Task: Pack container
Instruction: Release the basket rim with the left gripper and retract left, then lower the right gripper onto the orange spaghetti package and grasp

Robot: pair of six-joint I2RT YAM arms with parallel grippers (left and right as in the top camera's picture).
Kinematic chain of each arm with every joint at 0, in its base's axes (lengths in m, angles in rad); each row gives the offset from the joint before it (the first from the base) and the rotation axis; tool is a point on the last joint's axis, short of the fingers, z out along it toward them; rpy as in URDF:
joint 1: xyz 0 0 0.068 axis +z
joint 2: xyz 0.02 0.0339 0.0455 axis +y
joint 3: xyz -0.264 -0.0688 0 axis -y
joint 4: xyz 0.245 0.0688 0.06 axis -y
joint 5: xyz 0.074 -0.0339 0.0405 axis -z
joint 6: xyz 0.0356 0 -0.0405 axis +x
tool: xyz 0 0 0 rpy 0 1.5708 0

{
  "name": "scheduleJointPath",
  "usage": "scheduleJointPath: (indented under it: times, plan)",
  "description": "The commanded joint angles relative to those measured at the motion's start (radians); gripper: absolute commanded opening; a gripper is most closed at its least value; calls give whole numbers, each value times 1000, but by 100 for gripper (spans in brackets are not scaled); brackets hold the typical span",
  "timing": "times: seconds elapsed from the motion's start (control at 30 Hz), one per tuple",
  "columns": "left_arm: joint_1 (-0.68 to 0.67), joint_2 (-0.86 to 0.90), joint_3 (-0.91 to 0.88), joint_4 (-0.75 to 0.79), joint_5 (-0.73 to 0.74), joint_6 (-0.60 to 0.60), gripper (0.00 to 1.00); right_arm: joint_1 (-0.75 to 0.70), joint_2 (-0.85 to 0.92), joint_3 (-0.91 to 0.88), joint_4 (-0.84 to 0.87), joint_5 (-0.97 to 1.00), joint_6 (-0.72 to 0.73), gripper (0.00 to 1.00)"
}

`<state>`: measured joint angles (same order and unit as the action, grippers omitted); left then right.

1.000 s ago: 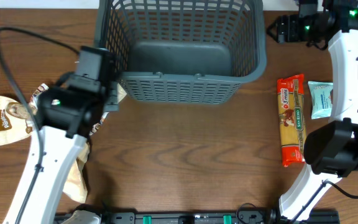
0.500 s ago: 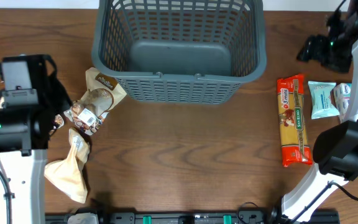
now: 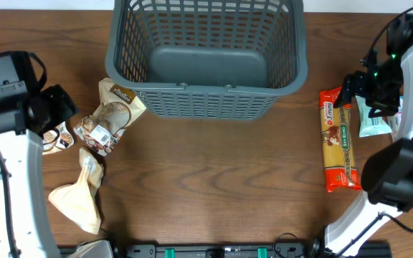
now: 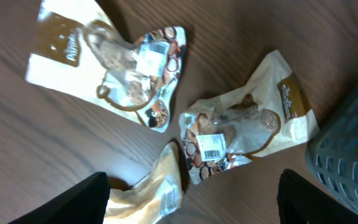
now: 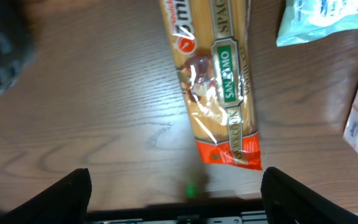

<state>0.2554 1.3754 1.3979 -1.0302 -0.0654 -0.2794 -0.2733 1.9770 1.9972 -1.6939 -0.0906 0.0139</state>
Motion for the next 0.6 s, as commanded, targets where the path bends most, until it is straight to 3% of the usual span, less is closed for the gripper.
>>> scheduleJointPath:
  times: [0.0,0.3,0.57]
  plan:
    - [5,35,-5,13,29,28,75,10,-144,-4,-5,-34,-10,79]
    - [8,75,-5,59,29,39,75,13,-507,-46,-5,-34,-11,82]
    - [8,75,-5,102,33,58,75,13,-828,-352,3,-33,-53,88]
